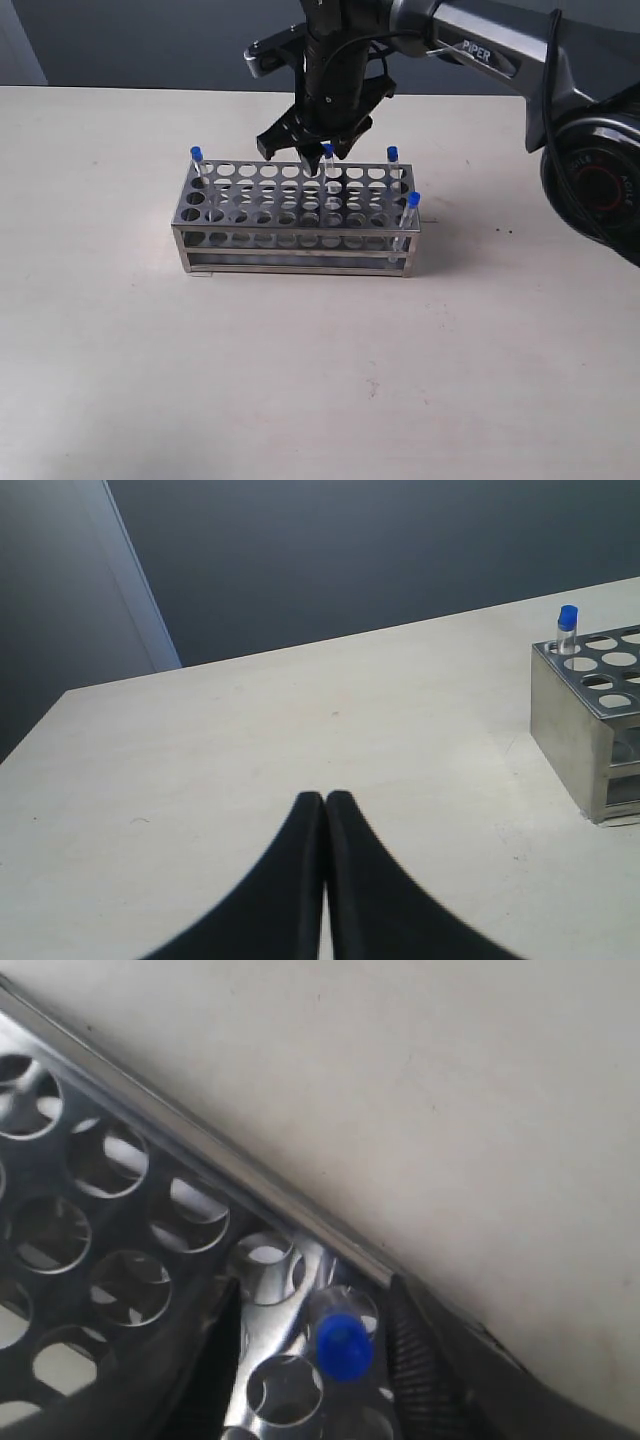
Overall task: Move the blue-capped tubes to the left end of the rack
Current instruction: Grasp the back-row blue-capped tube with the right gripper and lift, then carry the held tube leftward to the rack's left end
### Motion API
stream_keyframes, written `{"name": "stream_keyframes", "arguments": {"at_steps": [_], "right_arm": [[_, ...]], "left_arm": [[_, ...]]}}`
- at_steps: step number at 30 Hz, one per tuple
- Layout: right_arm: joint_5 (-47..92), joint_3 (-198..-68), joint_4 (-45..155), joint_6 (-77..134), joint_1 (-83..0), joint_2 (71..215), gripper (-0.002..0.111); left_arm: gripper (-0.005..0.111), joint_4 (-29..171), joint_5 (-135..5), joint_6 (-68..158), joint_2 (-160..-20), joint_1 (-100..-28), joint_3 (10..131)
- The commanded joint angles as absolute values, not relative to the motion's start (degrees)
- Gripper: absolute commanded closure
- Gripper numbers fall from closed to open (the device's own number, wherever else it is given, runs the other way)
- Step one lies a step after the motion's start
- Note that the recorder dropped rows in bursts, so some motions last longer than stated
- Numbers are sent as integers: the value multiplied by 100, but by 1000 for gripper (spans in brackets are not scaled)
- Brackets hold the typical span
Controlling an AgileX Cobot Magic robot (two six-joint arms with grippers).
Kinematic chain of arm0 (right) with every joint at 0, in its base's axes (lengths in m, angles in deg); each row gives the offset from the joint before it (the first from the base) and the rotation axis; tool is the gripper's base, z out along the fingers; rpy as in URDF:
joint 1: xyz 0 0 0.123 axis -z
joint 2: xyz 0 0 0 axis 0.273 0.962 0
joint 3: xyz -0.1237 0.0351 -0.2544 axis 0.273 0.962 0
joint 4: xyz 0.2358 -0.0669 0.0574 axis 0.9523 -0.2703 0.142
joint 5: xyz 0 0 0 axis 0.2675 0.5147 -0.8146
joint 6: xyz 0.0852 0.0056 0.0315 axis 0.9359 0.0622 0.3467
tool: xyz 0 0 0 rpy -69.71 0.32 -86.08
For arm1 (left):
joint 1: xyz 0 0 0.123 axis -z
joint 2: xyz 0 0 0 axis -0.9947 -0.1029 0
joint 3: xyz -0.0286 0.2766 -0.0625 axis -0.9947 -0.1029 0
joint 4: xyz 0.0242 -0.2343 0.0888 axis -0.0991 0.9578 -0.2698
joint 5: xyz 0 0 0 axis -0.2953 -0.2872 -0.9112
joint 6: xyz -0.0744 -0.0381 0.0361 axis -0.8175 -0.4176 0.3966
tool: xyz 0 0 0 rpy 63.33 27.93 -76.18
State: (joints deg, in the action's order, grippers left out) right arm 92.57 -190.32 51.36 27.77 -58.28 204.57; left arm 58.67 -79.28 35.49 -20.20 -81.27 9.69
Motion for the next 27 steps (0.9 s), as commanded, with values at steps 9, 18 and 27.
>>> {"name": "stream_keyframes", "arguments": {"at_steps": [9,18,27], "right_arm": [[9250,-18975,4642,2755,-5784,20451,108],[9250,-18975,4662,2648,-5865,19912,108],[9250,-18975,4927,2388,-6224,19307,108]], "left_arm": [[106,5847,-7854,3529,-2046,-8093,980],[106,5847,-7854,3529,-2046,-8093,980],[106,5847,-7854,3529,-2046,-8093,980]]}}
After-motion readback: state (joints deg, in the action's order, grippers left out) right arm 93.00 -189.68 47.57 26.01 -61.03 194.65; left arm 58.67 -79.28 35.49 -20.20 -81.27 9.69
